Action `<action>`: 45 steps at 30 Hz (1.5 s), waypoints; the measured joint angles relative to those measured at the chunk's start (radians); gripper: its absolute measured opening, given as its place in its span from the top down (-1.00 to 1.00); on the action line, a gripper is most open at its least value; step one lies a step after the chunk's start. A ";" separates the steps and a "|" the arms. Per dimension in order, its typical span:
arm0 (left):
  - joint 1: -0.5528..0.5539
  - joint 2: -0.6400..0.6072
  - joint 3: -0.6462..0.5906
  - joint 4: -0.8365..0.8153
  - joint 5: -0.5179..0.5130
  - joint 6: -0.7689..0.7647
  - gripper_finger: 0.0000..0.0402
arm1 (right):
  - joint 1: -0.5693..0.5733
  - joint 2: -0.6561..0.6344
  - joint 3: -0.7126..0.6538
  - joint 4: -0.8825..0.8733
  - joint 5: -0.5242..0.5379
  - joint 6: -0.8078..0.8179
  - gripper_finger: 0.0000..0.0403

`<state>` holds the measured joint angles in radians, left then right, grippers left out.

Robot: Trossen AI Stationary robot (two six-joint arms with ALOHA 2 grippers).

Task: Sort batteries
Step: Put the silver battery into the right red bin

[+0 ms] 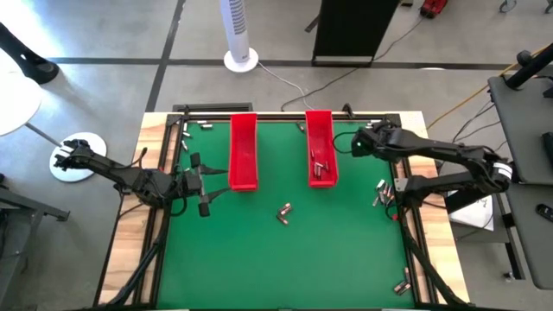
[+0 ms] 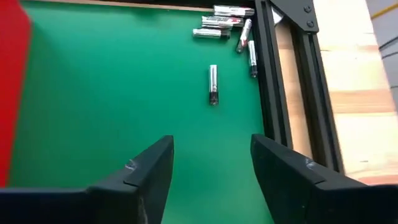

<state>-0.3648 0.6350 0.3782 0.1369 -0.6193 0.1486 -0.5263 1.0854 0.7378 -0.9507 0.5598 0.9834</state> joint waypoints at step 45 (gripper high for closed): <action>0.000 0.002 0.000 -0.013 0.000 0.009 -0.10 | -0.356 0.427 -0.062 0.499 -0.116 0.012 0.70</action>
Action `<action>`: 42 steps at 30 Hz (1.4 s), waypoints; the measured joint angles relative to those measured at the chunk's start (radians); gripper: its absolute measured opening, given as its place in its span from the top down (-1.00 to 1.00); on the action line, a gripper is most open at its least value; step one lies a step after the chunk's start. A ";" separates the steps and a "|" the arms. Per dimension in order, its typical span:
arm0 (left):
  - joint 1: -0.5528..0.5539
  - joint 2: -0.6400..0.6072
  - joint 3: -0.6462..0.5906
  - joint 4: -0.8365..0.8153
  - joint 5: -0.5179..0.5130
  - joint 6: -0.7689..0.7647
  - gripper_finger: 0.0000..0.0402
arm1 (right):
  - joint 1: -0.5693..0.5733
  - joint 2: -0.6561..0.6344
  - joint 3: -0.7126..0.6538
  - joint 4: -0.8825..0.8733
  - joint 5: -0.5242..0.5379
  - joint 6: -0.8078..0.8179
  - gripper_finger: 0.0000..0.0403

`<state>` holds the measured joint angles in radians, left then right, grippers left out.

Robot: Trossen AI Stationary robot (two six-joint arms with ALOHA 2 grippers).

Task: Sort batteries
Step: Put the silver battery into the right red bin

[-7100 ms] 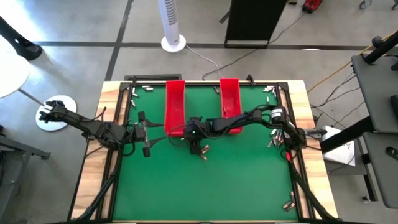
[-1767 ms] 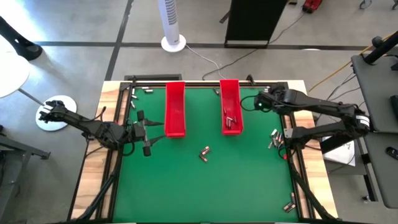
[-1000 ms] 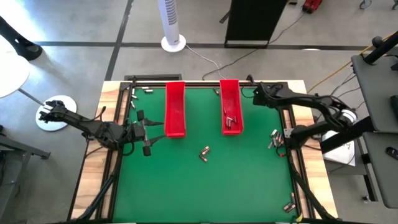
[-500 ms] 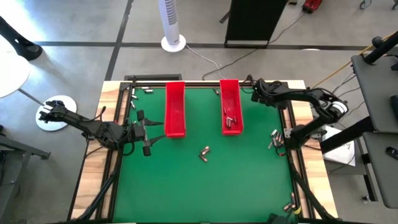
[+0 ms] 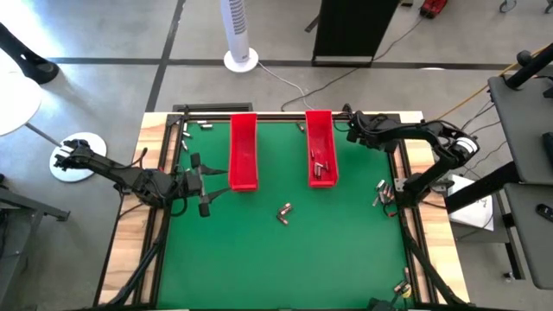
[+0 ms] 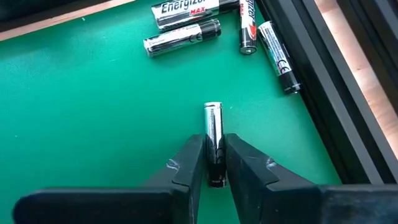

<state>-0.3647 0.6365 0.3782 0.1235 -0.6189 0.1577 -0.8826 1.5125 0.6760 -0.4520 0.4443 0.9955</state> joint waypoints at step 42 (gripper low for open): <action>0.000 0.000 0.000 0.017 -0.071 -0.028 -0.11 | 0.627 -0.412 0.123 -0.112 0.204 -0.071 0.81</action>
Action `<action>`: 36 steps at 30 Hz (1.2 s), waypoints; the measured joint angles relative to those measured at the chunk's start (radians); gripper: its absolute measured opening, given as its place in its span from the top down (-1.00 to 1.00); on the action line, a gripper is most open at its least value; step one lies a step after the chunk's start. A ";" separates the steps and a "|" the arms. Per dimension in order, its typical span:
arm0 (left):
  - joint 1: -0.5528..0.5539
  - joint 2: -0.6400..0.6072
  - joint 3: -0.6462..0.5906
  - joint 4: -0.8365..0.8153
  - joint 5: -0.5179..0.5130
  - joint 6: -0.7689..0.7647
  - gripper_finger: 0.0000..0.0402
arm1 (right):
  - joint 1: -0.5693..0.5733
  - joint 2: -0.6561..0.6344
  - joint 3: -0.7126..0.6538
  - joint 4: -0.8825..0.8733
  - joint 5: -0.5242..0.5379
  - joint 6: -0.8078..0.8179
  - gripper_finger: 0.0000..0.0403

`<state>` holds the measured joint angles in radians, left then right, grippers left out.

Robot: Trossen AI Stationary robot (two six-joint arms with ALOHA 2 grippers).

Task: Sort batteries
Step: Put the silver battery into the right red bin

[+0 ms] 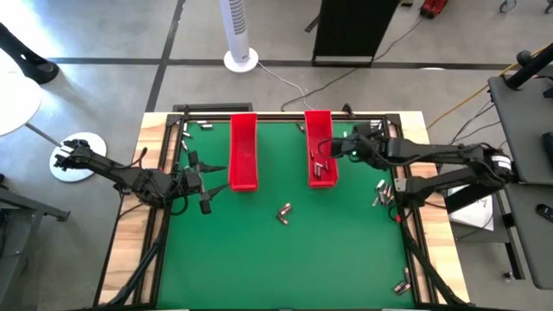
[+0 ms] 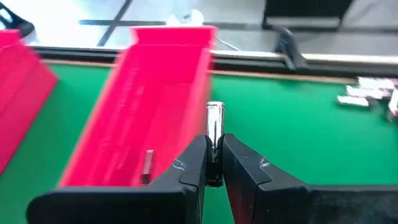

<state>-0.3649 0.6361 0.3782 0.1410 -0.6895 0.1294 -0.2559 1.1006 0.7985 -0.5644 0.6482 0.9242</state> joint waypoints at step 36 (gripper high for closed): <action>0.000 0.026 0.000 0.113 0.196 0.066 -0.11 | 0.021 0.426 0.345 -0.028 -0.172 -0.304 0.36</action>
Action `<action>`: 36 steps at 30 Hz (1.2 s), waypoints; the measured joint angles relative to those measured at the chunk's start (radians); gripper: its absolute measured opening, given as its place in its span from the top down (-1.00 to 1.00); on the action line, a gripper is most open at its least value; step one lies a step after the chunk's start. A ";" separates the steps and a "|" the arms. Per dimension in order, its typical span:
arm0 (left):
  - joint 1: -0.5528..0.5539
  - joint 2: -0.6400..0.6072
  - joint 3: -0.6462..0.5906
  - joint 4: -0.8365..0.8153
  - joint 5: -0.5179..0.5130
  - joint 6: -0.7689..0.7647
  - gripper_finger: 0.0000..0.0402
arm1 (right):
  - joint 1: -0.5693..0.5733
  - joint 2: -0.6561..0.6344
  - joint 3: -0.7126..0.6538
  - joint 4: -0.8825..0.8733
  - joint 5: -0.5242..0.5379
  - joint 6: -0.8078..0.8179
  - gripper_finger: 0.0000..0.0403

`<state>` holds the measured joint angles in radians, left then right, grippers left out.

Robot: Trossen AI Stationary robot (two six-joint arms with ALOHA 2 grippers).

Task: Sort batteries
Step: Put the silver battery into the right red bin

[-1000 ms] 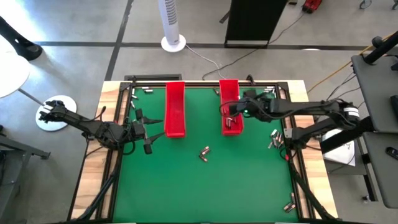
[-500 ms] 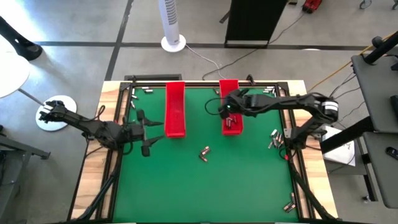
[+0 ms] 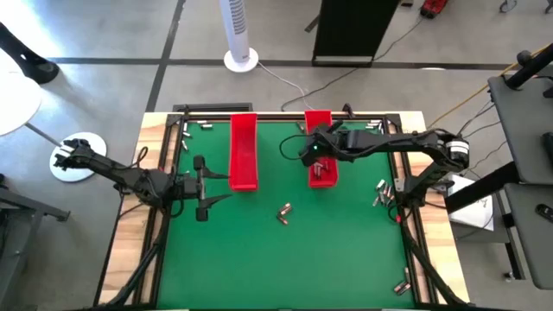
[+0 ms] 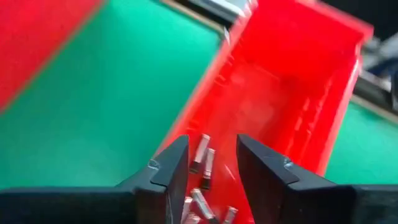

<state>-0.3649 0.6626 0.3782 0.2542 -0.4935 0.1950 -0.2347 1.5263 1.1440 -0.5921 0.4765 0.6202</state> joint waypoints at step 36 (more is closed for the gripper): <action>0.005 0.003 0.125 -0.263 -0.415 -0.684 -0.10 | 0.768 0.172 0.009 0.138 0.493 0.179 0.21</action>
<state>-0.3599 0.6657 0.5030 -0.0093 -0.9087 -0.4893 0.5335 1.6987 1.1534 -0.4538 0.9691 0.7991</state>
